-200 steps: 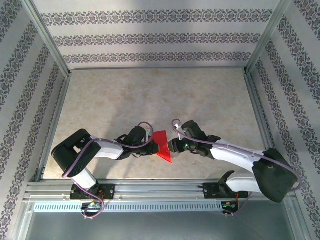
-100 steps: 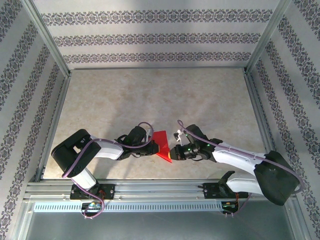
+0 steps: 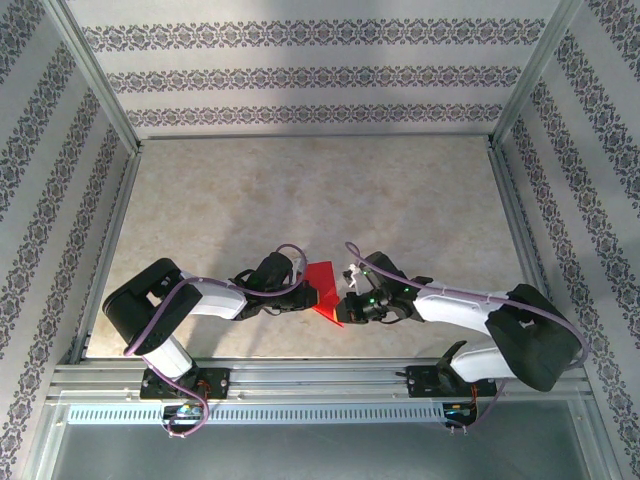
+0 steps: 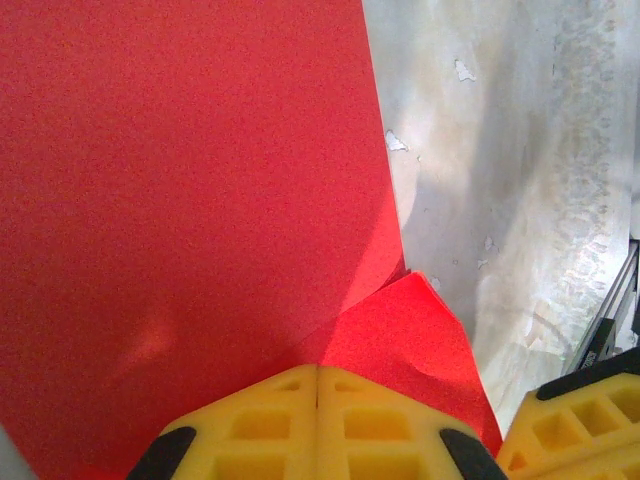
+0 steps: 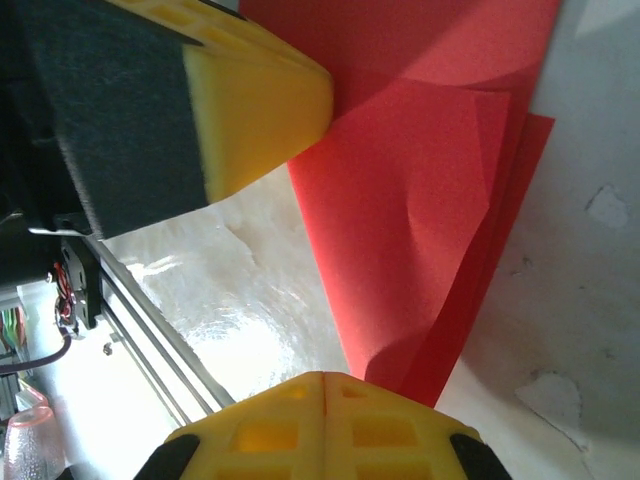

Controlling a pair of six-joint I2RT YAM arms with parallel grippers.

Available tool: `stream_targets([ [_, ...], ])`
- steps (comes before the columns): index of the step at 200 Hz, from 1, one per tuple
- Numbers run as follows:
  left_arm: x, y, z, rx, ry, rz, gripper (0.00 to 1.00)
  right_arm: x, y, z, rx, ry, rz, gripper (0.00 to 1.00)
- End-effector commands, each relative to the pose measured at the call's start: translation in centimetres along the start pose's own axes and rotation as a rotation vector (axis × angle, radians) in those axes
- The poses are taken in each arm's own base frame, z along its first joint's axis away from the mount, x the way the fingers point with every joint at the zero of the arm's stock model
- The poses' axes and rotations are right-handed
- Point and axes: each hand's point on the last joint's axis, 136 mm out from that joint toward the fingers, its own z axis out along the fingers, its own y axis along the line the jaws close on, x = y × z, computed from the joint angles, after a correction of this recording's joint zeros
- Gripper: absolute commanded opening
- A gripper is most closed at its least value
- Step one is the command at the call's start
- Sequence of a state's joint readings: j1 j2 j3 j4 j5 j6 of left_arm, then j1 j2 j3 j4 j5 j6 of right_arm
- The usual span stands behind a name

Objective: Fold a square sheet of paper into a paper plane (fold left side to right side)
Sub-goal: Perform the third fold on the triangle at the bottom-center of the table.

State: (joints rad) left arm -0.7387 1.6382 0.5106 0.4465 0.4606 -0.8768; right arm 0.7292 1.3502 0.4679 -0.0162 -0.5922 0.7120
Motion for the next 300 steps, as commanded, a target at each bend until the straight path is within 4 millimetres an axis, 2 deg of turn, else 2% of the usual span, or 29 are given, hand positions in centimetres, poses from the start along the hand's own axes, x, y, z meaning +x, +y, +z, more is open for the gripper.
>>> stream_targets([
  [1,2.0,2.1,-0.1,-0.077,0.049,-0.035,0.06,0.5,-0.1,0.5,0.002,0.017,0.007,0.00],
  [114,1.9,2.0,-0.1,-0.069,0.041,-0.038,0.12,1.8,-0.7,1.9,0.016,0.050,0.034,0.00],
  [207,2.0,2.5,0.0,-0.097,0.048,-0.048,0.11,1.4,-1.1,1.5,0.042,0.018,0.033,0.00],
  [300,2.2,3.4,0.0,-0.146,0.054,-0.072,0.11,2.8,-2.7,1.6,0.086,0.048,0.081,0.00],
])
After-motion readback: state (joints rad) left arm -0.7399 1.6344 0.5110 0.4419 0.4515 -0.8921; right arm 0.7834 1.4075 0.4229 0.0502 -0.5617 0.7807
